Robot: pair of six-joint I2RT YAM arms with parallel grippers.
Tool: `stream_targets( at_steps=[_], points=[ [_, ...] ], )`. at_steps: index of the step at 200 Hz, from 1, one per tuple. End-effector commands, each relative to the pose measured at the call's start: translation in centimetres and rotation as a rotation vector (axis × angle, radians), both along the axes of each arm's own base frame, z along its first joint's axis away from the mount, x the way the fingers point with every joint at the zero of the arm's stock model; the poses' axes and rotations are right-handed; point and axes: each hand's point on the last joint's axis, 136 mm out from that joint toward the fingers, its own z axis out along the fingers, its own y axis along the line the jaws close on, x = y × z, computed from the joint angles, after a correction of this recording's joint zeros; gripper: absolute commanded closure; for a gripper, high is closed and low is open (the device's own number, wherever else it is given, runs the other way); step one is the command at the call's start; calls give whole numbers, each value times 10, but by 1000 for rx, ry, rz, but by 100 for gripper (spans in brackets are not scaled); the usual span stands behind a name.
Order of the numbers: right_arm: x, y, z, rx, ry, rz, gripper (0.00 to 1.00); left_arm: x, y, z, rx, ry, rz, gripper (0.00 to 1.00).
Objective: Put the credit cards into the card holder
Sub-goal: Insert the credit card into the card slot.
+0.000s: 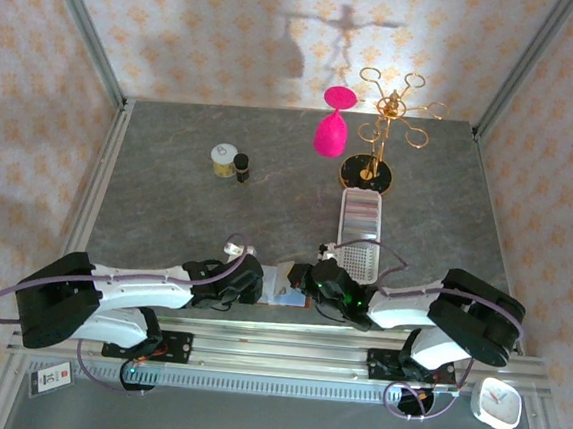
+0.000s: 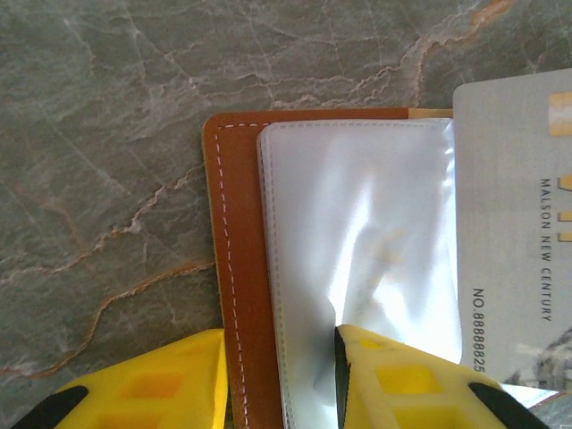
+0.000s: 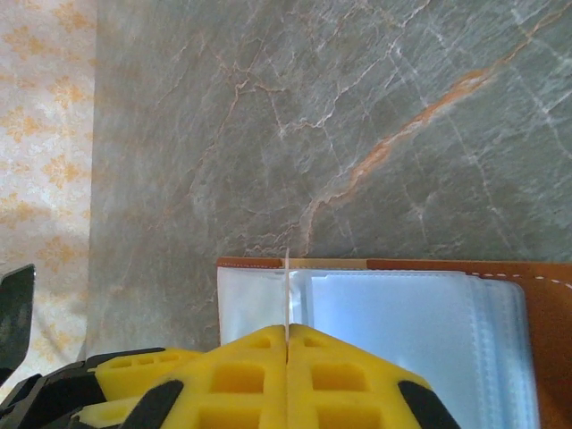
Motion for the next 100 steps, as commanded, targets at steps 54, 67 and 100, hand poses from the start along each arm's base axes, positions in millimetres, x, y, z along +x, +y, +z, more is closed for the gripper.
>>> stream_targets(
  at_steps=[54, 67, 100],
  points=[
    [-5, 5, -7, 33, 20, 8, 100, -8, 5, -6, 4, 22, -4, 67],
    [-7, 7, -8, 36, 23, 15, 100, -8, 4, -6, 4, 22, -5, 67],
    [-13, 7, -15, 19, 46, 29, 100, -7, 3, -5, 1, 17, -6, 67]
  ],
)
